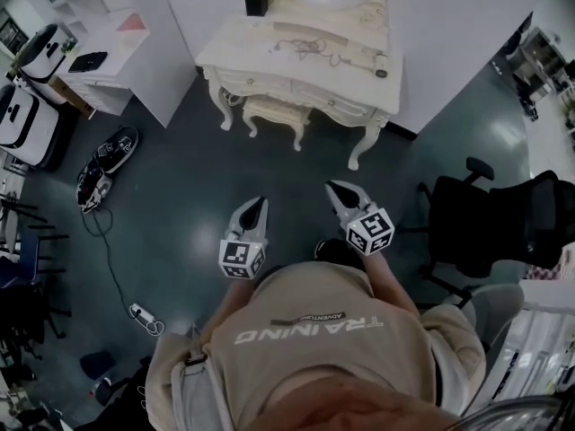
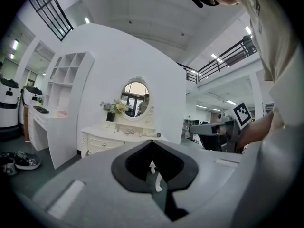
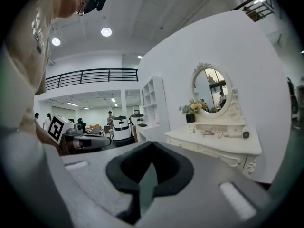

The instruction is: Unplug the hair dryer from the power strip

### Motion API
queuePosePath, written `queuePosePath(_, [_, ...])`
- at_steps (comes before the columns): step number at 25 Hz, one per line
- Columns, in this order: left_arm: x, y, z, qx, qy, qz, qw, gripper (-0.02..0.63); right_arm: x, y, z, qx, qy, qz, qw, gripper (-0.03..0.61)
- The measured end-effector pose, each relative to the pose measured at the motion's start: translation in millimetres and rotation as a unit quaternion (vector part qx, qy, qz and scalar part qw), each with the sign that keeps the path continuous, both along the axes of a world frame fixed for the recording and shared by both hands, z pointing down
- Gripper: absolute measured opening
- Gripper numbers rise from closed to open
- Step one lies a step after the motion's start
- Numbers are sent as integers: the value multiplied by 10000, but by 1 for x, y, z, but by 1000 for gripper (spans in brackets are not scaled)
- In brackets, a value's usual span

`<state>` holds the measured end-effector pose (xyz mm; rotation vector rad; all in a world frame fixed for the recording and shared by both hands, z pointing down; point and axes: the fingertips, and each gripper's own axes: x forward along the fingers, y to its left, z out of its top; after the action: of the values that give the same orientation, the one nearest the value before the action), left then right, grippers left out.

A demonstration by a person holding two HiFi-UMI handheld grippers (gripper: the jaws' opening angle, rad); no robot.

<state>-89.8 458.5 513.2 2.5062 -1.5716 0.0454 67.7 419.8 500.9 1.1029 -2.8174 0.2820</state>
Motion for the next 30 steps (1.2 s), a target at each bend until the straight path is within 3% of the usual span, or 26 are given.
queuePosePath(4, [-6, -39, 7, -152, 41, -144, 9998, 6, 5, -32, 10, -200, -39, -44, 9998, 3])
queuePosePath(13, [20, -134, -15, -165, -158, -471, 9986, 6, 41, -150, 14, -209, -217, 27, 9995, 3])
queuePosePath(19, [41, -209, -6, -284, -139, -806, 9962, 6, 46, -216, 18, -134, -279, -710, 9970, 3])
queuePosePath(23, [60, -248, 0, -342, 84, -909, 9952, 6, 49, -257, 28, -250, -301, -869, 9954, 3])
queuePosePath(30, [59, -290, 5, -391, -80, -854, 9955, 6, 38, -305, 46, -455, -158, -1138, 9923, 3])
